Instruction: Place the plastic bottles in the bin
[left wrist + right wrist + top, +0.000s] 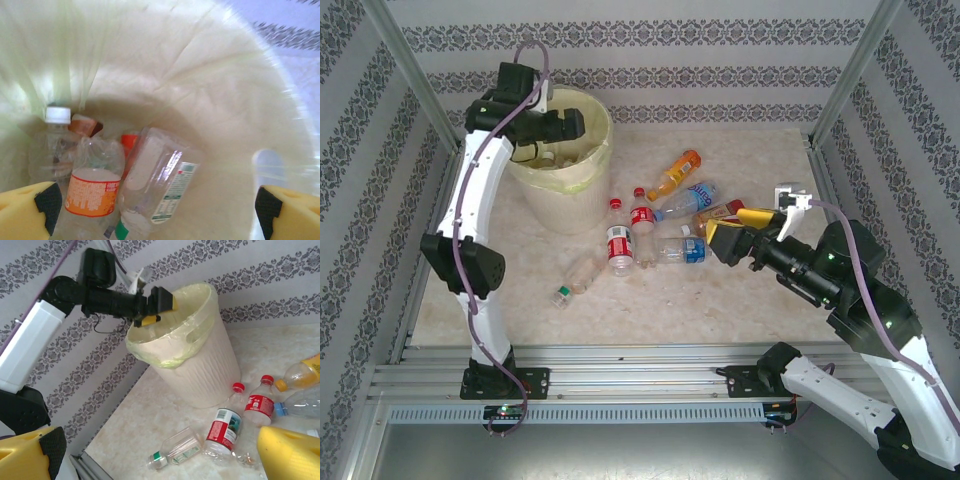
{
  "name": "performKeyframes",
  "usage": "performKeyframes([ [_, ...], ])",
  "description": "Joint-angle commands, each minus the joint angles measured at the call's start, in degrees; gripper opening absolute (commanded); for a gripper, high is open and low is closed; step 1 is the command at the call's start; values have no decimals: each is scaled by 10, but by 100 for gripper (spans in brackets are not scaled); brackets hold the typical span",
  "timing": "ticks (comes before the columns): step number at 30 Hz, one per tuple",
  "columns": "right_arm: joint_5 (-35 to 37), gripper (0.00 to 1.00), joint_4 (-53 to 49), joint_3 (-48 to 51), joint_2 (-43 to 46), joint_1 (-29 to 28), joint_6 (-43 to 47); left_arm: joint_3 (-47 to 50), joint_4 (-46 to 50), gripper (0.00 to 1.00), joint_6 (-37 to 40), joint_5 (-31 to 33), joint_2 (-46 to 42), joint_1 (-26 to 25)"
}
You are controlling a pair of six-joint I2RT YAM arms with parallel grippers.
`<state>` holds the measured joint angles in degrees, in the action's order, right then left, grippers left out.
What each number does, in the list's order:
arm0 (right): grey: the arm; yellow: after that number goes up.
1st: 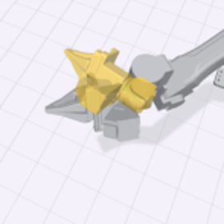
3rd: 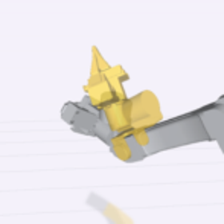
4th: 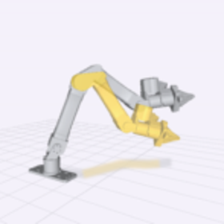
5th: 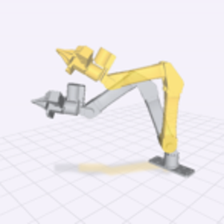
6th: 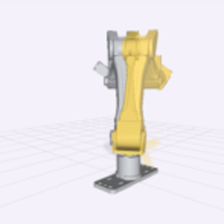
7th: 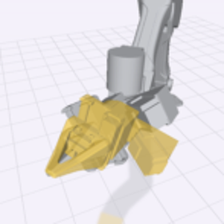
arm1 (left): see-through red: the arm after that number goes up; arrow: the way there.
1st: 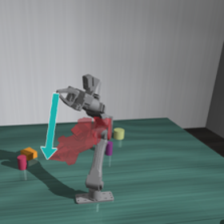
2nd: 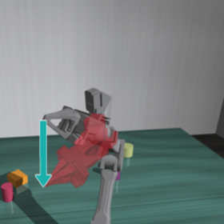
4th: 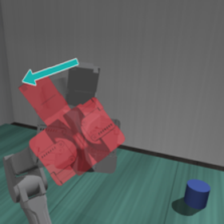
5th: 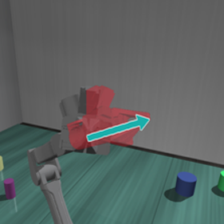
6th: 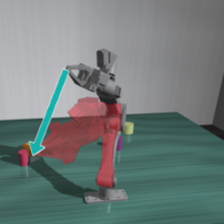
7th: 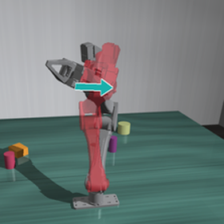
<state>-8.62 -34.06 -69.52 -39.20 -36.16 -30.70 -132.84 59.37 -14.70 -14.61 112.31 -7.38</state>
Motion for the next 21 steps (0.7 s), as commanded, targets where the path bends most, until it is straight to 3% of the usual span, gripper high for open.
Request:
performKeyframes([
  [1,-29,98,18,11,-2,-7,-15,-24,-25,100,17,-23,-41,6],
  [10,-66,98,24,23,2,-8,-27,58,-57,100,27,-76,-139,6],
  [17,-114,98,7,24,-7,-11,-28,260,-108,100,41,-107,-293,-7],
  [21,-124,98,-7,38,-6,-14,-30,357,-97,100,56,-81,-376,-34],
])
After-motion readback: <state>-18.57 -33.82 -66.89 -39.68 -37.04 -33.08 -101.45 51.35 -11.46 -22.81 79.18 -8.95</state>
